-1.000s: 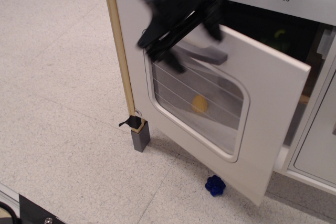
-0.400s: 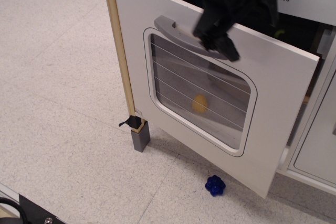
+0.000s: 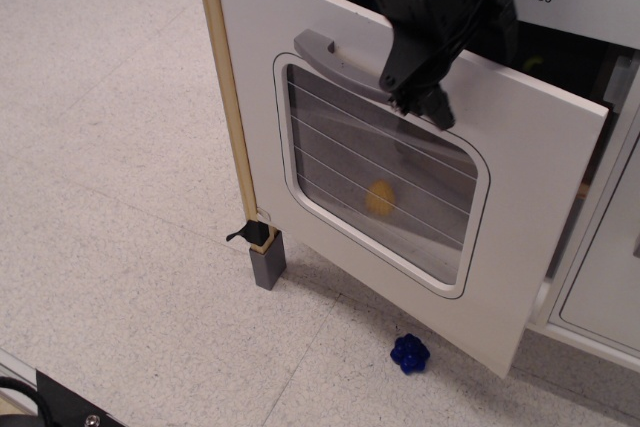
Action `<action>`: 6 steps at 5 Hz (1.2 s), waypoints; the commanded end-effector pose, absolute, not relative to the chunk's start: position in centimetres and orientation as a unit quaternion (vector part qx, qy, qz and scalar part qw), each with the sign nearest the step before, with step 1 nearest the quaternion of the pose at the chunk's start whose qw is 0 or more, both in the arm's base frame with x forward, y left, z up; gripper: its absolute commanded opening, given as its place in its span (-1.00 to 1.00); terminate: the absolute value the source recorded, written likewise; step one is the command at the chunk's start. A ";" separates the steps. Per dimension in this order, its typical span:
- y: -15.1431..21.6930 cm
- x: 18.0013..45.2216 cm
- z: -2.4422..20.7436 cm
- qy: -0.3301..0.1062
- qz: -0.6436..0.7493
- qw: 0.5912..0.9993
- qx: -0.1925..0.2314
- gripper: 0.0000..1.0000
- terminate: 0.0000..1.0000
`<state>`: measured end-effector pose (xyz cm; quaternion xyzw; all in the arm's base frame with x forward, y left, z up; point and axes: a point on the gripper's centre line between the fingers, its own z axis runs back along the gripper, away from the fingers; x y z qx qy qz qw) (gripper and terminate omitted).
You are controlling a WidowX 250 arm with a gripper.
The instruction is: Open oven
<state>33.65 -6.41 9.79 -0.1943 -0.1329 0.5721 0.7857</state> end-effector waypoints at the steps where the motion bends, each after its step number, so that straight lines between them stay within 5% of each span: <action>1: -3.9 30.3 11.0 -0.086 0.600 0.772 -0.190 1.00 -1.00; 3: -0.8 26.2 10.0 -0.033 0.572 0.811 -0.120 1.00 -1.00; 5: 4.0 22.6 7.6 -0.068 0.494 0.867 -0.029 1.00 -1.00; 6: 6.7 21.4 7.1 -0.040 0.451 0.892 -0.015 1.00 -1.00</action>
